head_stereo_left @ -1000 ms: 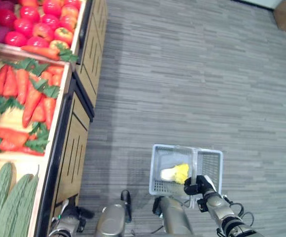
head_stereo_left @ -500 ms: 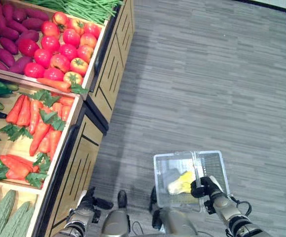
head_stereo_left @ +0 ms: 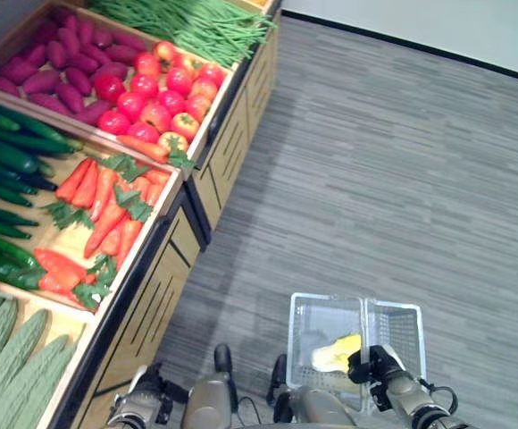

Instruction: Get the vegetables into the basket

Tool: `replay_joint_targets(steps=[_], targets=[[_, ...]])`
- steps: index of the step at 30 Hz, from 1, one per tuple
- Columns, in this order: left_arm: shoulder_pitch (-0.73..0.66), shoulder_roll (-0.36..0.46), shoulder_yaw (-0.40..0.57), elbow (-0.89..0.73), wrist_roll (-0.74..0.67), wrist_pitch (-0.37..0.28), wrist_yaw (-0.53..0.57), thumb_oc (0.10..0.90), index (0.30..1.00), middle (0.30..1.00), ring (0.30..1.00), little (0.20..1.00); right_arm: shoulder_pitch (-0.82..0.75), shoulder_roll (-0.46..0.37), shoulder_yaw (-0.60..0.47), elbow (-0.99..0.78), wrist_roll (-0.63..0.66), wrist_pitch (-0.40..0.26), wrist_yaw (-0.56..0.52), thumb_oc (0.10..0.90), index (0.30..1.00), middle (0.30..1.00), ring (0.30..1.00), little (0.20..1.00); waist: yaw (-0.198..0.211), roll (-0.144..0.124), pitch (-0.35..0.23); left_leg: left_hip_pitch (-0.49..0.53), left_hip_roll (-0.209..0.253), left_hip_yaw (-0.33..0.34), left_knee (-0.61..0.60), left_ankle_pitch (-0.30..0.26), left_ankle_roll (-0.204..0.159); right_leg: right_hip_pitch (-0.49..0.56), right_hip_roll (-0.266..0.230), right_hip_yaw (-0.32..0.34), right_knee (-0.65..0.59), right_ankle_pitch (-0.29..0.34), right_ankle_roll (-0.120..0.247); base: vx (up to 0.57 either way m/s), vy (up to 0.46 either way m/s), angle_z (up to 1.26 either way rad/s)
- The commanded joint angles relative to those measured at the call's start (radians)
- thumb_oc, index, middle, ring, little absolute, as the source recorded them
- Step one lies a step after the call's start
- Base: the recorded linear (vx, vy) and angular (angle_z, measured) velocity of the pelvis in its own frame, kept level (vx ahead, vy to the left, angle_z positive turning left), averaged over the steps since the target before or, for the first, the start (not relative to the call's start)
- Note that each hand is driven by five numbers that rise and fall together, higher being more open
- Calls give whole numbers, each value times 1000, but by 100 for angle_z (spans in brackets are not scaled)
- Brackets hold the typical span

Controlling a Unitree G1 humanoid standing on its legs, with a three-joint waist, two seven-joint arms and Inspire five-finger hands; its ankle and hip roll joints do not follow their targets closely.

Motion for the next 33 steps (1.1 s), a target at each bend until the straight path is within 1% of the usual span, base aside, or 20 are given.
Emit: replay_joint_targets(steps=[1, 3, 9, 11, 16, 21, 22, 23, 24, 25, 26, 27, 29, 31, 33], targets=[[-9, 14, 13, -12, 34, -13, 12, 900, 1000, 1000, 1000, 1000, 54, -33, 30, -17, -32, 16, 6, 400, 300, 300, 300, 300, 24, 23, 3, 109, -29, 2, -46, -85, -2, -12, -80, 71, 59, -6, 93, 37, 268, -29], [-9, 18, 16, -13, 35, -12, 11, 900, 1000, 1000, 1000, 1000, 52, -27, 34, -21, -39, 20, 8, 400, 300, 300, 300, 300, 27, 24, -6, 134, -38, 11, -78, -82, 7, -3, -80, 83, 43, 7, 102, 11, 145, -23], [1, 21, 24, -19, 34, -13, 9, 900, 1000, 1000, 1000, 1000, 54, -16, 36, -11, -52, 25, 18, 400, 300, 300, 300, 300, 35, 20, -17, 158, -57, 16, -72, -106, 28, 18, -90, 95, 15, 36, 123, -10, 124, -2], [2, 22, 25, -18, 33, -14, 9, 900, 1000, 1000, 1000, 1000, 54, -16, 36, -7, -52, 25, 18, 400, 300, 300, 300, 300, 37, 20, -18, 160, -59, 17, -74, -107, 30, 20, -91, 98, 11, 40, 127, -22, 55, -4], [4, 18, 25, -5, 40, -15, 8, 900, 1000, 1000, 1000, 1000, 50, -12, 34, 18, -52, 26, 18, 400, 300, 300, 300, 300, 43, 21, -28, 167, -73, 19, -105, -96, 39, 15, -96, 110, -19, 84, 140, -48, 63, -7], [7, 16, 25, 2, 45, -14, 4, 900, 1000, 1000, 1000, 1000, 57, -9, 24, 35, -51, 26, 20, 400, 300, 300, 300, 300, 37, 18, -31, 167, -82, 22, -94, -108, 43, 20, -108, 102, -23, 91, 147, -27, 63, -12], [8, 19, 27, -1, 46, -14, 3, 900, 1000, 1000, 1000, 1000, 57, -12, 24, 23, -47, 23, 20, 400, 300, 300, 300, 300, 33, 11, -21, 159, -83, 38, -47, -133, 51, 13, -111, 117, -18, 111, 153, -34, 87, -18], [9, 22, 28, -5, 45, -15, 3, 900, 1000, 1000, 1000, 1000, 53, -14, 28, 17, -48, 22, 20, 400, 300, 300, 300, 300, 34, 7, -14, 146, -80, 51, -22, -143, 54, 0, -107, 137, -19, 129, 156, -94, 79, -45], [6, 29, 26, -12, 41, -16, 8, 900, 1000, 1000, 1000, 1000, 48, -22, 29, 4, -40, 19, 19, 400, 300, 300, 300, 300, 27, 6, 4, 126, -73, 61, -8, -135, 53, -22, -94, 188, -22, 159, 159, -123, 6, -61], [2, 32, 27, -15, 38, -17, 10, 900, 1000, 1000, 1000, 1000, 43, -22, 30, -2, -35, 18, 19, 400, 300, 300, 300, 300, 19, 7, 12, 114, -68, 57, -6, -132, 54, -42, -85, 227, -4, 166, 161, -132, -28, -69], [-1, 38, 27, -21, 35, -19, 12, 900, 1000, 1000, 1000, 1000, 41, -22, 31, -9, -31, 17, 16, 400, 300, 300, 300, 300, 17, 9, 14, 99, -57, 56, 4, -133, 54, -57, -80, 257, 11, 155, 158, -91, -63, -46], [-1, 42, 27, -29, 32, -17, 16, 900, 1000, 1000, 1000, 1000, 41, -21, 33, -16, -27, 15, 16, 400, 300, 300, 300, 300, 20, 11, 16, 86, -45, 61, 14, -136, 55, -60, -86, 257, 18, 144, 150, -70, -84, -24], [-4, 47, 26, -33, 26, -16, 20, 900, 1000, 1000, 1000, 1000, 39, -21, 36, -11, -33, 16, 15, 400, 300, 300, 300, 300, 28, 18, 10, 72, -27, 60, 11, -134, 54, -36, -114, 223, 11, 131, 133, -40, -114, -5], [-7, 50, 26, -34, 18, -13, 19, 900, 1000, 1000, 1000, 1000, 40, -21, 33, -11, -35, 19, 14, 400, 300, 300, 300, 300, 33, 21, -2, 70, -15, 57, -4, -122, 51, -14, -146, 201, 4, 155, 130, -9, -147, -24], [-10, 55, 26, -37, 12, -11, 19, 900, 1000, 1000, 1000, 1000, 41, -21, 31, -14, -41, 22, 17, 400, 300, 300, 300, 300, 39, 15, -12, 64, -5, 63, -4, -115, 43, -2, -176, 190, -10, 189, 134, -11, -192, -9]])
